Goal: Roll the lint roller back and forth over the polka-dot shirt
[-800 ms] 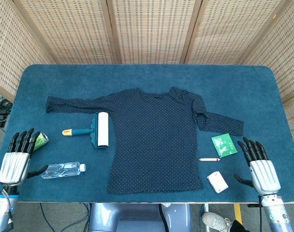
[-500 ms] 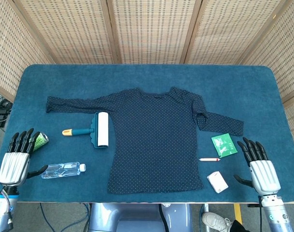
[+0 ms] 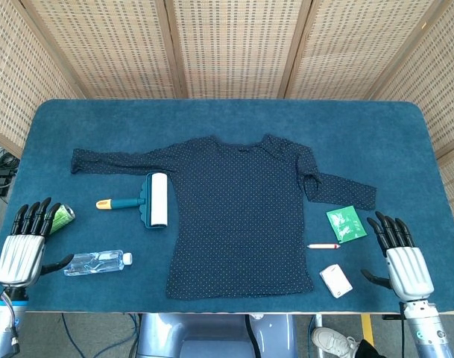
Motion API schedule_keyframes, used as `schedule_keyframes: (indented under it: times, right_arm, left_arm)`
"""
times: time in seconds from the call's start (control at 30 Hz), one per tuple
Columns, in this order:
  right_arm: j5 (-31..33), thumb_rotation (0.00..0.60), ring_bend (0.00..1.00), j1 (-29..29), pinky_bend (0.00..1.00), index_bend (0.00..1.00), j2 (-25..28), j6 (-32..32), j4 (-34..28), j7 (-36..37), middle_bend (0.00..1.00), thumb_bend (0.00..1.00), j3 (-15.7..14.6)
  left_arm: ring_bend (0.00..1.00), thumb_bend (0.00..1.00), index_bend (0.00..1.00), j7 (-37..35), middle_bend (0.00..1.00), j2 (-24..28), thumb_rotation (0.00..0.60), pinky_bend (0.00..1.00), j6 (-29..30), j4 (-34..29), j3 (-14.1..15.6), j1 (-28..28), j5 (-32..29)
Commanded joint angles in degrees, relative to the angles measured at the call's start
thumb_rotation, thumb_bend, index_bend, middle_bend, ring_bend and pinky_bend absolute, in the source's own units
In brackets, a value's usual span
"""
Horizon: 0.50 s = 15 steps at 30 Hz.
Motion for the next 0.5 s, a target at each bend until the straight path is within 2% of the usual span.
schedule_keyframes:
  times: [0.03, 0.2, 0.23, 0.3, 0.33, 0.37, 0.4, 0.47, 0.5]
  right_arm:
    - [0.03, 0.600, 0.00, -0.01, 0.00, 0.00, -0.01, 0.02, 0.01, 0.00, 0.00, 0.01, 0.02]
    - [0.62, 0.600, 0.00, -0.07, 0.00, 0.00, 0.13, -0.03, 0.08, 0.44, 0.00, 0.01, 0.28]
    - [0.80, 0.600, 0.00, -0.05, 0.00, 0.00, 0.14, -0.14, 0.12, 0.52, 0.00, 0.01, 0.35]
    - [1.21, 0.600, 0.00, 0.03, 0.00, 0.00, 0.18, -0.45, 0.23, 0.77, 0.00, 0.01, 0.50]
    - [1.30, 0.600, 0.00, 0.07, 0.00, 0.00, 0.23, -0.57, 0.23, 0.89, 0.00, 0.01, 0.52]
    - [1.32, 0.600, 0.00, 0.08, 0.00, 0.00, 0.25, -0.60, 0.24, 0.94, 0.00, 0.01, 0.53]
    - [1.38, 0.600, 0.00, 0.11, 0.00, 0.00, 0.25, -0.63, 0.28, 0.95, 0.00, 0.01, 0.58]
    - [1.51, 0.600, 0.00, 0.15, 0.00, 0.00, 0.19, -0.72, 0.38, 0.94, 0.00, 0.01, 0.64]
    - [1.60, 0.600, 0.00, 0.18, 0.00, 0.00, 0.17, -0.79, 0.42, 0.97, 0.00, 0.01, 0.69]
  left_arm:
    - [0.00, 0.00, 0.00, 0.13, 0.00, 0.01, 0.600, 0.00, 0.01, -0.06, 0.00, -0.02, 0.05]
    - [0.00, 0.00, 0.00, 0.44, 0.00, 0.12, 0.600, 0.01, -0.30, -0.45, -0.56, -0.34, -0.54]
    - [0.00, 0.00, 0.00, 0.56, 0.00, 0.13, 0.600, 0.04, -0.59, -0.49, -0.87, -0.57, -0.90]
    - [0.06, 0.00, 0.00, 0.86, 0.00, 0.10, 0.600, 0.18, -2.69, -0.22, -1.94, -1.90, -2.44]
    - [0.13, 0.01, 0.00, 0.56, 0.02, 0.10, 0.600, 0.29, -4.02, -0.10, -2.54, -2.67, -3.41]
    - [0.23, 0.01, 0.00, 0.36, 0.09, 0.10, 0.600, 0.38, -4.74, -0.02, -2.88, -3.09, -3.97]
    - [0.29, 0.01, 0.00, -0.04, 0.16, 0.11, 0.600, 0.44, -6.08, 0.20, -3.49, -3.89, -4.92]
    - [0.44, 0.03, 0.00, -0.32, 0.40, 0.61, 0.600, 0.54, -9.45, 0.50, -4.59, -5.65, -7.24]
    - [0.48, 0.03, 0.00, -0.23, 0.46, 0.91, 0.600, 0.57, -11.03, 0.57, -5.21, -6.58, -8.35]
